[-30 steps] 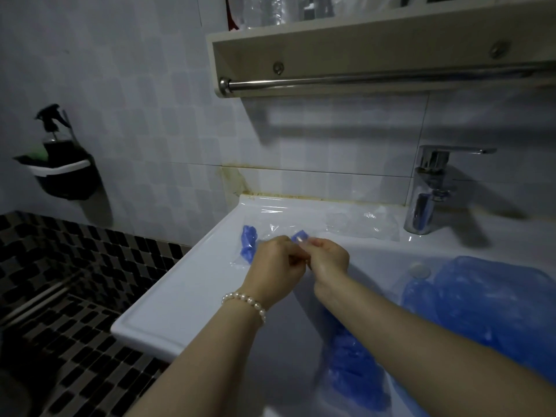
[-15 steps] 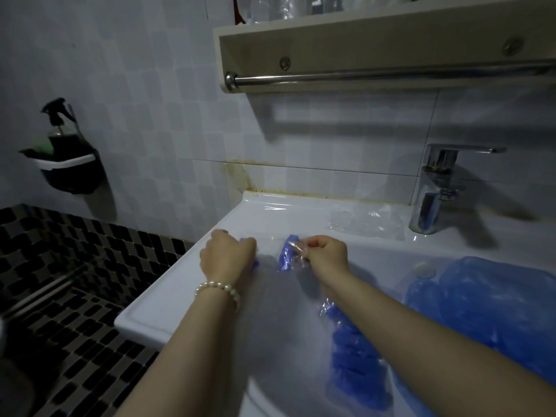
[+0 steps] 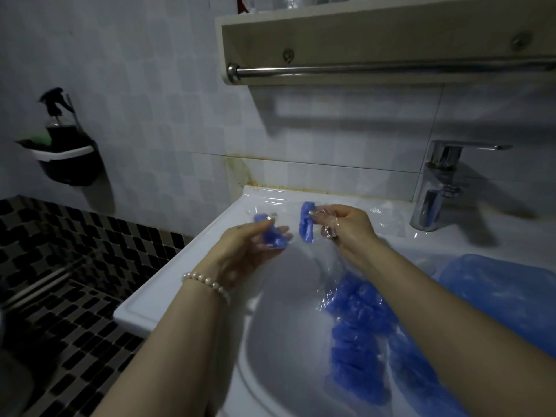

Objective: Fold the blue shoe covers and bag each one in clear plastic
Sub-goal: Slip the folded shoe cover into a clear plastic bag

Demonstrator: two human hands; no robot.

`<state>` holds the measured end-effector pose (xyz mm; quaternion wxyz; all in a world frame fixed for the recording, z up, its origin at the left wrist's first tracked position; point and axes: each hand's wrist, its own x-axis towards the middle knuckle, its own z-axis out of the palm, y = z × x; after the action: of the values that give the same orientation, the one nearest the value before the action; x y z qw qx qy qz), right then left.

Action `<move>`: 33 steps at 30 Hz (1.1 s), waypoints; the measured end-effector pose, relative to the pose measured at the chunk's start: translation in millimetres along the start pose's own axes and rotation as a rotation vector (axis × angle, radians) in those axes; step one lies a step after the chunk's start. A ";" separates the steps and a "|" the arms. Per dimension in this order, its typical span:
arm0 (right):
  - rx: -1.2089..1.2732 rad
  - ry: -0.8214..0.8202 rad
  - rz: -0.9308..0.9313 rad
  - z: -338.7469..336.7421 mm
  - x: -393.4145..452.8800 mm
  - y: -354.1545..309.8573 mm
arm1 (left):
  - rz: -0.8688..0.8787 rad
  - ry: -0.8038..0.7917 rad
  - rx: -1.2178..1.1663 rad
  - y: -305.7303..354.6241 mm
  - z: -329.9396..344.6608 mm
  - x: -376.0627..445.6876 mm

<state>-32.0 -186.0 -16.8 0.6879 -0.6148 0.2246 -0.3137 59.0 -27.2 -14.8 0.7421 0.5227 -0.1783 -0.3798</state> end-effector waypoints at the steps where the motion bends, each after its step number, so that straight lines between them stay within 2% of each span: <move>1: -0.043 -0.025 0.000 -0.5 0.2 -1.5 | -0.003 0.018 0.028 -0.7 3.6 -1.8; 5: -0.237 -0.122 -0.018 -0.6 -3.5 -6.3 | 0.065 0.115 0.189 -3.4 9.3 -4.1; 9: -0.404 -0.130 -0.112 3.8 -6.9 -4.6 | 0.075 0.104 0.208 -3.8 12.2 -4.0; 13: -0.472 -0.155 -0.137 6.7 -10.1 -2.1 | 0.085 0.070 0.232 -8.5 11.9 -1.2; 18: -0.511 -0.107 -0.223 14.6 -10.1 10.0 | 0.172 0.035 0.293 -16.5 6.2 9.1; 21: -0.472 -0.140 -0.224 19.0 -11.8 5.8 | 0.194 0.040 0.287 -16.3 6.8 9.3; 25: -0.228 -0.320 -0.105 6.4 -10.2 -12.3 | 0.253 -0.014 0.203 -13.6 8.3 5.3; 27: -0.281 -0.350 -0.017 2.5 -12.7 -17.0 | 0.238 0.051 0.218 -14.5 7.5 6.1; 30: -0.471 -0.256 -0.090 7.9 -18.3 -12.1 | 0.250 0.053 0.278 -14.0 6.6 6.5; 33: -0.321 -0.094 -0.156 16.5 -19.7 -8.1 | 0.275 0.043 0.307 -11.4 7.6 4.4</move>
<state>-35.7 -160.8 -7.9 0.5642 -0.7463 0.1911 -0.2970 52.5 -37.3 -22.8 0.7023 0.6083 -0.2879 -0.2320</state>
